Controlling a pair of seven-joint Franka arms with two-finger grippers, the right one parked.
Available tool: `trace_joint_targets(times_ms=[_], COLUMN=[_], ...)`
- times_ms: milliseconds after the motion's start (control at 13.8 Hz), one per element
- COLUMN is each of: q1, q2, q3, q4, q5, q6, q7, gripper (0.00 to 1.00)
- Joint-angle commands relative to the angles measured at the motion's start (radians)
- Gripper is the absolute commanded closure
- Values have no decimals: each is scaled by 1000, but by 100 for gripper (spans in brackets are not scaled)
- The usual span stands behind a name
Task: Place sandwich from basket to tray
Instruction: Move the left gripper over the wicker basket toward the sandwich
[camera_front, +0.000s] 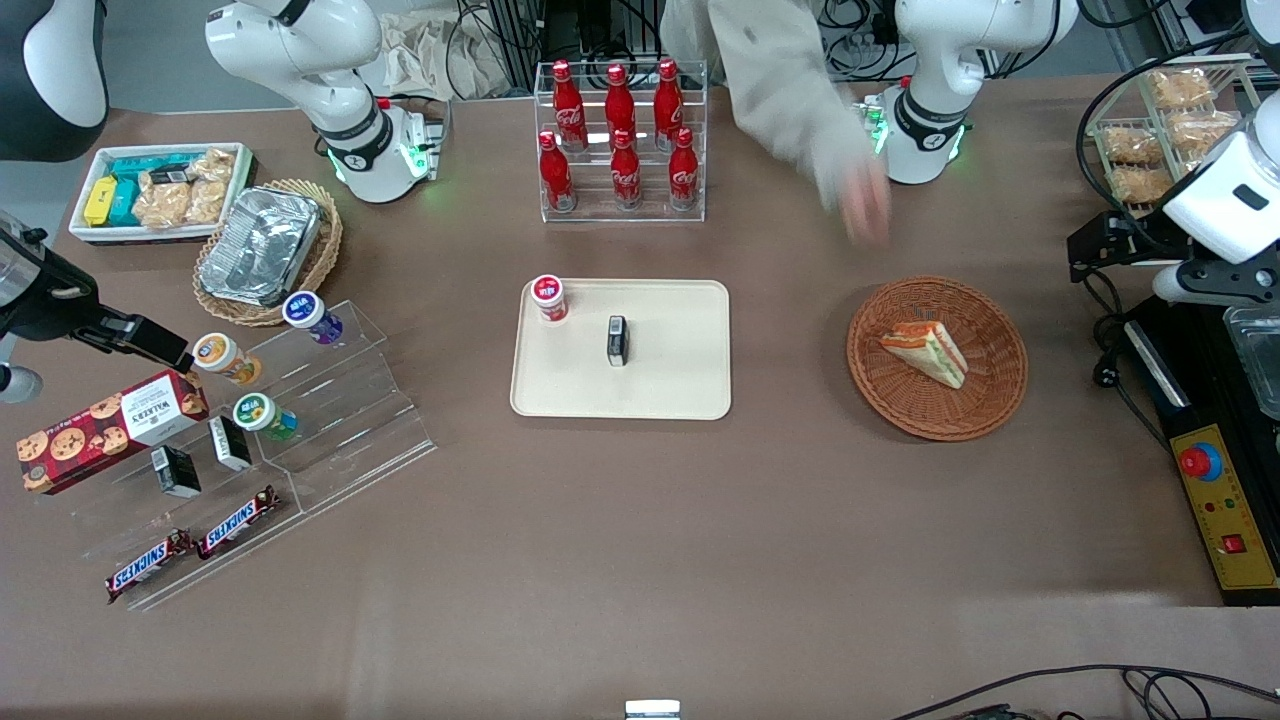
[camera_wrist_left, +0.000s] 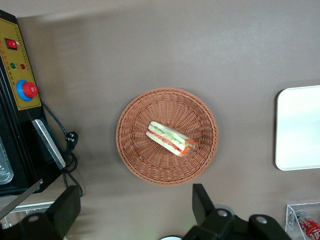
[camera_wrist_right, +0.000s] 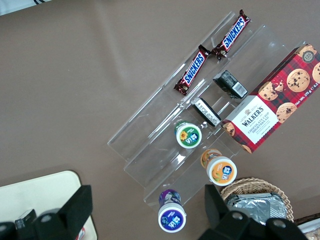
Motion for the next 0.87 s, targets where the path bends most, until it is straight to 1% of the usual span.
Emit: trace_joint_targets(times_ms=[0, 218, 290, 508, 653, 726, 798], q1=[-6, -5, -5, 0, -2, -2, -5], q2=[16, 16, 9, -46, -76, -103, -143], q3=[-1, -1, -1, 4, 2, 2, 2], q4=[24, 23, -8, -127, -198, -251, -339], q5=[-6, -1, -3, -4, -1, -1, -1], q6=[-9, -9, -10, -4, 19, 58, 128], q7=[-13, -15, -18, -21, -73, -87, -102], gripper=[1, 1, 1, 1, 1, 1, 0])
